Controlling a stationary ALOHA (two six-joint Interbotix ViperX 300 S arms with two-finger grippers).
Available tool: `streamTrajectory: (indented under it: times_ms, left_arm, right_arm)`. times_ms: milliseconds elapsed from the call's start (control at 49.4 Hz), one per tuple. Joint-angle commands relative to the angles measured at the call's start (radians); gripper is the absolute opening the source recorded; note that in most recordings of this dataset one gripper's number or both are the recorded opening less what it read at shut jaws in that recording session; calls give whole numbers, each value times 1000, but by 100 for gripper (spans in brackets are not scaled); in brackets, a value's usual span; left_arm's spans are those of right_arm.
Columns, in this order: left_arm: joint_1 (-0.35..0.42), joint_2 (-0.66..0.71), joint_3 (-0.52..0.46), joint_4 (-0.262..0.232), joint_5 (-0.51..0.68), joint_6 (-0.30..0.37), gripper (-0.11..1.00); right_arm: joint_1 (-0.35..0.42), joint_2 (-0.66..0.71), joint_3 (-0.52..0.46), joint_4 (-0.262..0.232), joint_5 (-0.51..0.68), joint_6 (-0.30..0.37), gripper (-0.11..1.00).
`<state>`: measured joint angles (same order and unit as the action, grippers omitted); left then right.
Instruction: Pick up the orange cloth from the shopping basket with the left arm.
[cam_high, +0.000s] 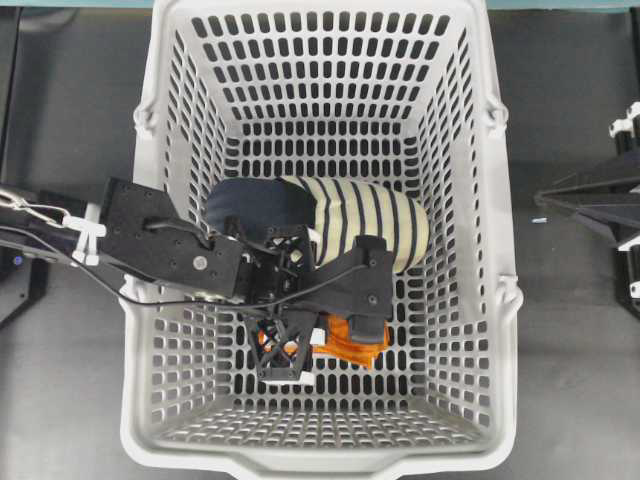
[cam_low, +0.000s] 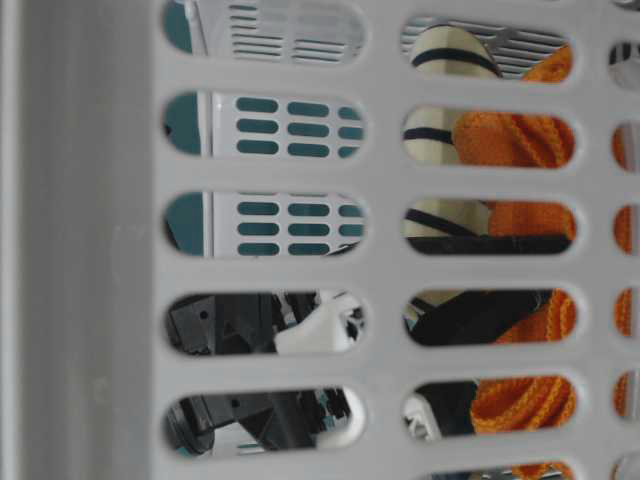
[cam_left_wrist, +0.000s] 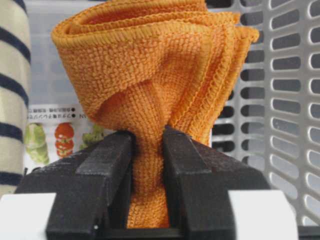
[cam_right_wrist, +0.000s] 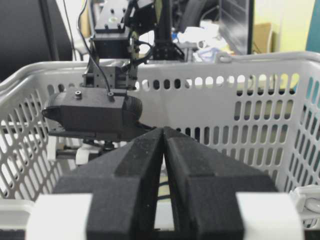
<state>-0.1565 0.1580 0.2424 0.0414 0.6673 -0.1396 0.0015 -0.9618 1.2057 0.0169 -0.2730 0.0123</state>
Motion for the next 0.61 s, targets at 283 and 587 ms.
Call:
streamTrajectory:
  times_ms: [283,587]
  left_arm:
    - [0,-72,-115,3,97,9,15]
    - [0,-115,-370,3,377,37,15]
  right_arm:
    - [-2,3,-6,5,5,2,0]
    - [-2,0,-6,6,5,2,0]
